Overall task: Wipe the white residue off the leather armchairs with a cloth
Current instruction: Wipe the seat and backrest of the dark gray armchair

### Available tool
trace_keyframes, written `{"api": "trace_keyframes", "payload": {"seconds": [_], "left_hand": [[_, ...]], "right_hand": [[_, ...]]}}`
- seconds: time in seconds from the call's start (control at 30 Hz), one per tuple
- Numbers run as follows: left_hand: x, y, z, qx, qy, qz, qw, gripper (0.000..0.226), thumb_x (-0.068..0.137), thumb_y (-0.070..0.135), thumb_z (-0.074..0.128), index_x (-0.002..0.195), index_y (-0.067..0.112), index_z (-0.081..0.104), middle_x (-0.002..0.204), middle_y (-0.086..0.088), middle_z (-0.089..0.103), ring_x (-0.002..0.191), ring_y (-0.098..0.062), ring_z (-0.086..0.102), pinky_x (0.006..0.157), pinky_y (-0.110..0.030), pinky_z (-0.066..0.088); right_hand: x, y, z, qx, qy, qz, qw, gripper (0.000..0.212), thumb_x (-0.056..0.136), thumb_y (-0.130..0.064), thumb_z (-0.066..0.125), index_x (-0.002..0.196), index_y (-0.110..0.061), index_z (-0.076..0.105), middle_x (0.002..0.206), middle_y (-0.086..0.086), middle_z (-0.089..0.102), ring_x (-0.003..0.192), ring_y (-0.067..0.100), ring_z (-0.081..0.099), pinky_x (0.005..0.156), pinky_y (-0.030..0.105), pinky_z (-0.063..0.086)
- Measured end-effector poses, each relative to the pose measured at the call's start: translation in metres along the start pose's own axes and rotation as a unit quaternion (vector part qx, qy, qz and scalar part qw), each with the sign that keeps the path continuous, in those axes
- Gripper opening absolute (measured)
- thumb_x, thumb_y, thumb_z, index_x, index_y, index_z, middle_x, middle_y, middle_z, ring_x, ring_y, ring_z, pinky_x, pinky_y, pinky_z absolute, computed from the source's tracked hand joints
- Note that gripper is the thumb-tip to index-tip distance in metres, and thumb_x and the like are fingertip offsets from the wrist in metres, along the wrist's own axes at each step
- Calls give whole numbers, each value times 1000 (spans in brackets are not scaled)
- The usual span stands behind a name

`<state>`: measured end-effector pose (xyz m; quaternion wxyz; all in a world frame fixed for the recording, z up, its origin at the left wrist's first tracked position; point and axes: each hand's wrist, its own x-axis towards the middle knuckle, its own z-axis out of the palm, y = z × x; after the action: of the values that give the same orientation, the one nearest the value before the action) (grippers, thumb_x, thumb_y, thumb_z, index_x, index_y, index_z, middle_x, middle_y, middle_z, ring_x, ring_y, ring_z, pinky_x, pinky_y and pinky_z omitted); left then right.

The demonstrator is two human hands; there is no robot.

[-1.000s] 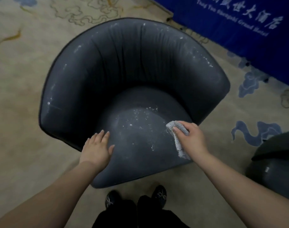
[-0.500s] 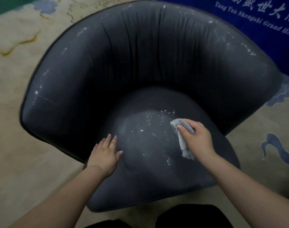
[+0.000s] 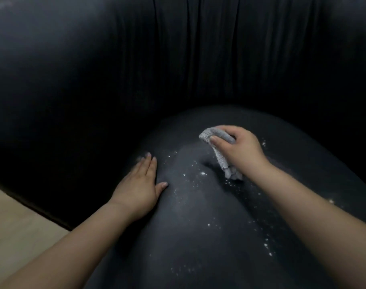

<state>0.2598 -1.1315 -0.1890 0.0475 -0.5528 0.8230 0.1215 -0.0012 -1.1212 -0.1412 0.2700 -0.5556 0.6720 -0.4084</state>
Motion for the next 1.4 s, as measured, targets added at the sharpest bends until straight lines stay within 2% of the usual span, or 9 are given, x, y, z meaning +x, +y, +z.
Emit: {"api": "trace_keyframes", "payload": {"seconds": [0.13, 0.27, 0.37, 0.57, 0.73, 0.87, 1.07, 1.23, 1.4], "left_hand": [[5, -4, 11, -1, 14, 10, 1000, 79, 96, 59, 27, 153, 14, -4, 161, -5, -11, 148, -16, -9, 120, -31, -2], [11, -7, 13, -15, 1, 9, 1000, 81, 95, 60, 29, 154, 15, -4, 161, -3, -12, 147, -14, -9, 117, -27, -4], [12, -9, 10, -35, -5, 9, 999, 82, 94, 60, 34, 154, 16, -1, 161, -3, -10, 148, -14, -8, 120, -30, -1], [8, -9, -3, -86, -13, 18, 996, 87, 91, 59, 45, 154, 17, 2, 162, 0, -7, 148, -12, -5, 119, -25, 0], [-9, -19, -17, -116, -26, 28, 992, 93, 85, 53, 61, 154, 17, 10, 162, 2, 0, 147, -10, 3, 111, -15, 2], [-24, -20, -19, -91, -44, 18, 995, 89, 88, 49, 60, 154, 18, 9, 162, -1, -3, 148, -13, 1, 113, -18, 2], [-25, -14, -24, -89, -49, -4, 995, 88, 88, 49, 61, 154, 18, 12, 162, 0, 0, 148, -15, 6, 116, -21, 6], [-29, -8, -28, -91, -49, -16, 994, 86, 87, 51, 60, 153, 17, 18, 162, -1, 5, 148, -18, 11, 119, -26, 12], [-31, 0, -27, -99, -25, -7, 995, 81, 88, 49, 60, 153, 17, 22, 161, -1, 12, 147, -15, 14, 116, -21, 11]], "right_hand": [[27, 9, 45, -67, -4, -77, 995, 30, 84, -35, 70, 114, -33, 67, 92, -13, 49, 87, 4, 52, 74, 0, 33], [47, 4, 82, -178, -17, -159, 971, 41, 85, -38, 67, 125, -29, 61, 102, -6, 44, 103, 15, 46, 87, 25, 40], [48, -3, 94, -256, -97, -182, 944, 44, 87, -43, 64, 129, -31, 58, 111, -1, 48, 111, 21, 43, 96, 35, 40], [14, 3, 77, -153, -263, -231, 924, 34, 83, -21, 72, 114, -32, 69, 98, -12, 48, 93, 1, 46, 83, 4, 30], [44, -9, 87, -116, -67, -197, 971, 40, 85, -15, 69, 125, -19, 63, 103, 2, 45, 98, 14, 48, 92, 22, 42], [43, -12, 109, -240, -140, -167, 946, 51, 91, -35, 61, 139, -27, 48, 125, 3, 46, 121, 22, 40, 107, 32, 33], [1, -6, 84, -112, -299, -234, 918, 37, 87, -10, 67, 121, -25, 66, 108, -8, 52, 113, 2, 49, 99, 9, 34], [21, -13, 77, -158, -154, -231, 948, 43, 90, -7, 62, 131, -16, 57, 112, 11, 50, 112, 18, 48, 90, 3, 28], [-5, -1, 75, -145, -275, -213, 926, 41, 91, -2, 58, 125, -24, 63, 115, -3, 50, 112, 9, 47, 91, 1, 29]]}}
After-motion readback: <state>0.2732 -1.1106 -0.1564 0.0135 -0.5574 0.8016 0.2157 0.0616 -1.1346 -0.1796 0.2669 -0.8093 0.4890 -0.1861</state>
